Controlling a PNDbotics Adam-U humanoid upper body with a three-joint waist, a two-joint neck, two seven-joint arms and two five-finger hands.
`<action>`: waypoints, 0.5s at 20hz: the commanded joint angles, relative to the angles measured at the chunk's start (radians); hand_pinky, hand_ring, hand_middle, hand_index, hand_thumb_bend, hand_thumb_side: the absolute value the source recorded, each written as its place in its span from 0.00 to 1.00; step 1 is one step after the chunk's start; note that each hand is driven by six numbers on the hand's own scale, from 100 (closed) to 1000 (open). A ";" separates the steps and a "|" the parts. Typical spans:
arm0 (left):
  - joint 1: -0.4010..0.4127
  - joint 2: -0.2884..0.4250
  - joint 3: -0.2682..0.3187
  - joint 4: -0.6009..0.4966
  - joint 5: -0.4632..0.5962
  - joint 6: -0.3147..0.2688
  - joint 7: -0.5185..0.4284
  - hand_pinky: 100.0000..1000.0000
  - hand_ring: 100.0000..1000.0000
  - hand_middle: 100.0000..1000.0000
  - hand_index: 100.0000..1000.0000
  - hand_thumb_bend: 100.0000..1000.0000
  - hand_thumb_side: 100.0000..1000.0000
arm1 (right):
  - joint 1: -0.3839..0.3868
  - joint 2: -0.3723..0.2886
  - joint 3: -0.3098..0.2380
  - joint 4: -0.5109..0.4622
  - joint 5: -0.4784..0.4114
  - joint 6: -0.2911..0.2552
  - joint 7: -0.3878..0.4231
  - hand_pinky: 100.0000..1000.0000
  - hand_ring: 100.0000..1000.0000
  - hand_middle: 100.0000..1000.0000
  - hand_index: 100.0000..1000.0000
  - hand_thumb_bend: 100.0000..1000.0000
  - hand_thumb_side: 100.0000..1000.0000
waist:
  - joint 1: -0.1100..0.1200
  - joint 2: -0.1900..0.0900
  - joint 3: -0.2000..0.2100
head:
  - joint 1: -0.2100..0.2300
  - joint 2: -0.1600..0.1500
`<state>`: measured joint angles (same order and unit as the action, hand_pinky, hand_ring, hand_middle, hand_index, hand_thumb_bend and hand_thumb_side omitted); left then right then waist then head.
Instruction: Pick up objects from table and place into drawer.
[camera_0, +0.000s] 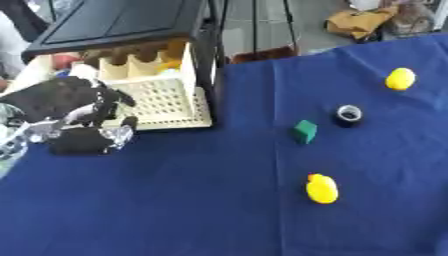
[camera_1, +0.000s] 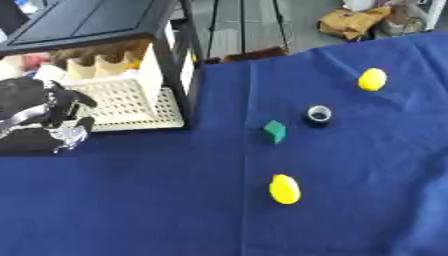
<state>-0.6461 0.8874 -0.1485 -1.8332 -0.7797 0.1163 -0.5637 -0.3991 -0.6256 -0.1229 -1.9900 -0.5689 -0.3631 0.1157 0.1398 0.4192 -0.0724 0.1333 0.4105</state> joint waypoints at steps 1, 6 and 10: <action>-0.016 0.015 0.005 0.023 -0.012 0.004 0.022 0.28 0.55 0.85 0.96 0.00 0.96 | -0.005 -0.010 -0.002 -0.010 0.016 0.000 0.007 0.63 0.90 0.46 0.84 0.00 1.00 | -0.009 -0.014 -0.003 | -0.005 -0.017; -0.029 0.016 0.008 0.039 -0.041 0.007 0.047 0.30 0.57 0.88 0.96 0.00 0.95 | -0.005 -0.004 0.001 -0.010 0.022 0.007 0.012 0.63 0.90 0.46 0.84 0.00 1.00 | -0.006 -0.011 -0.005 | -0.006 -0.025; -0.035 0.015 0.012 0.071 -0.075 0.015 0.075 0.31 0.58 0.88 0.94 0.00 0.94 | -0.003 0.000 0.000 -0.010 0.027 0.009 0.014 0.63 0.90 0.46 0.84 0.00 1.00 | -0.005 -0.009 -0.010 | -0.006 -0.035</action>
<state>-0.6713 0.8797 -0.1505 -1.7786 -0.8372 0.1266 -0.4979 -0.3957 -0.6113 -0.1172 -1.9900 -0.5471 -0.3545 0.1274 0.1406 0.4263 -0.0822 0.1291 0.3914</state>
